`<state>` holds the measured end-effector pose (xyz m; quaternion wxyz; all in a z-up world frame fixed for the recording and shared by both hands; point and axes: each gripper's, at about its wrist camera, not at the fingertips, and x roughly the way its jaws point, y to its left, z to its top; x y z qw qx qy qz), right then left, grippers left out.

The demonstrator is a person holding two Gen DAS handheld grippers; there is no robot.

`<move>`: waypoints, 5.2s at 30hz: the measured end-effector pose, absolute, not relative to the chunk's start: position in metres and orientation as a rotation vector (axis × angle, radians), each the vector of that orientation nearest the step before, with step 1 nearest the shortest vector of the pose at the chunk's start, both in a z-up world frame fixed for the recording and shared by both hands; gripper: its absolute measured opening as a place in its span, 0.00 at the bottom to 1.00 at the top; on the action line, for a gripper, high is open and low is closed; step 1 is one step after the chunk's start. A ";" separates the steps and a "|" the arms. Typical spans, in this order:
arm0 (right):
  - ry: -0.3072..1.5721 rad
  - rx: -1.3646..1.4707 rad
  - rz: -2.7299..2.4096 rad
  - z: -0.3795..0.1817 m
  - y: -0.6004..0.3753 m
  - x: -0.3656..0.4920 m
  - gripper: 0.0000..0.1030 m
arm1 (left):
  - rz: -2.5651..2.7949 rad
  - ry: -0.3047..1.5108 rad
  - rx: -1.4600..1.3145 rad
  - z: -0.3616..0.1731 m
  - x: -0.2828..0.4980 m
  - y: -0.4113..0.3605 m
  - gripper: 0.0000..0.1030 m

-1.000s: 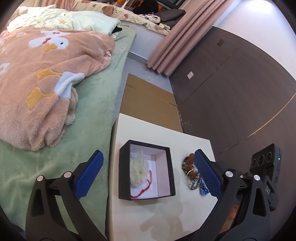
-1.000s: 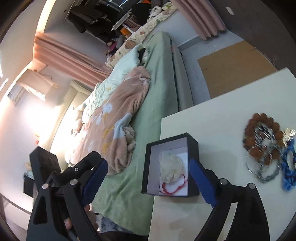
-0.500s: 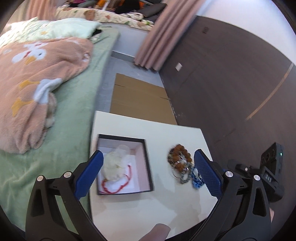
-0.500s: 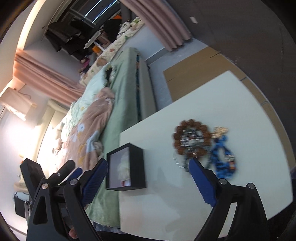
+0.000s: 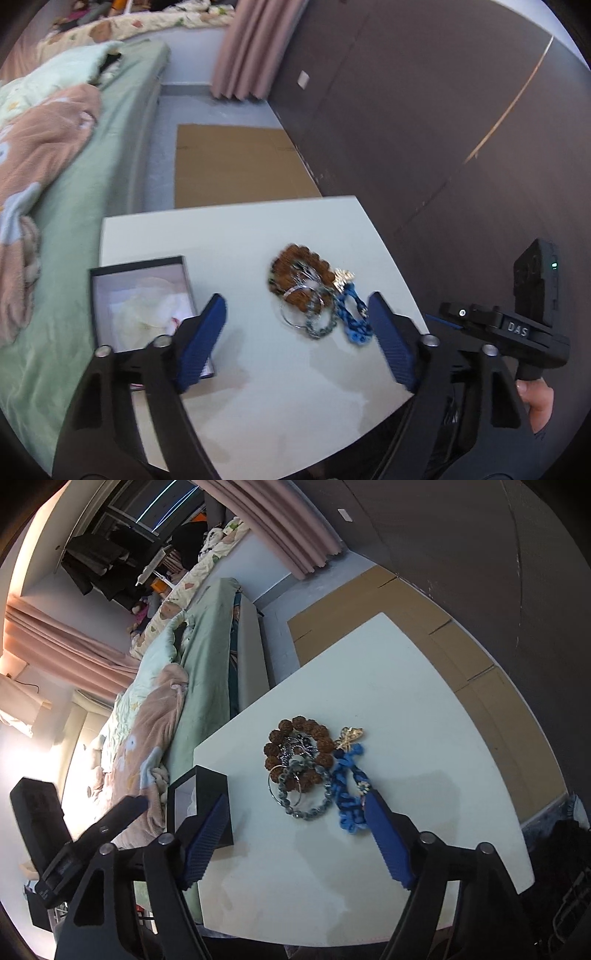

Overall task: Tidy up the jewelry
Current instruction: 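Grasp the grey bead bracelet with the left tool while the right tool grasps the blue bracelet, then carry both bracelets into the black box and open both tools, then lower the left tool and grasp the silver hoop while the right tool approaches the gold butterfly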

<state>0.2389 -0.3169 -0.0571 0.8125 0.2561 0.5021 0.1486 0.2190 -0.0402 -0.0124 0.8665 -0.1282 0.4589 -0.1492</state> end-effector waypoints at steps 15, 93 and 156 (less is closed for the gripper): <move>1.172 0.604 0.207 -0.099 -0.338 0.246 0.50 | -0.377 1.089 -0.237 -0.073 0.250 -0.083 0.46; 0.979 0.492 0.535 -0.045 -0.155 0.249 0.11 | -0.118 0.900 -0.422 -0.016 0.214 0.089 0.66; 1.029 0.587 0.285 -0.056 -0.308 0.244 0.93 | -0.333 1.015 -0.155 -0.050 0.240 -0.055 0.95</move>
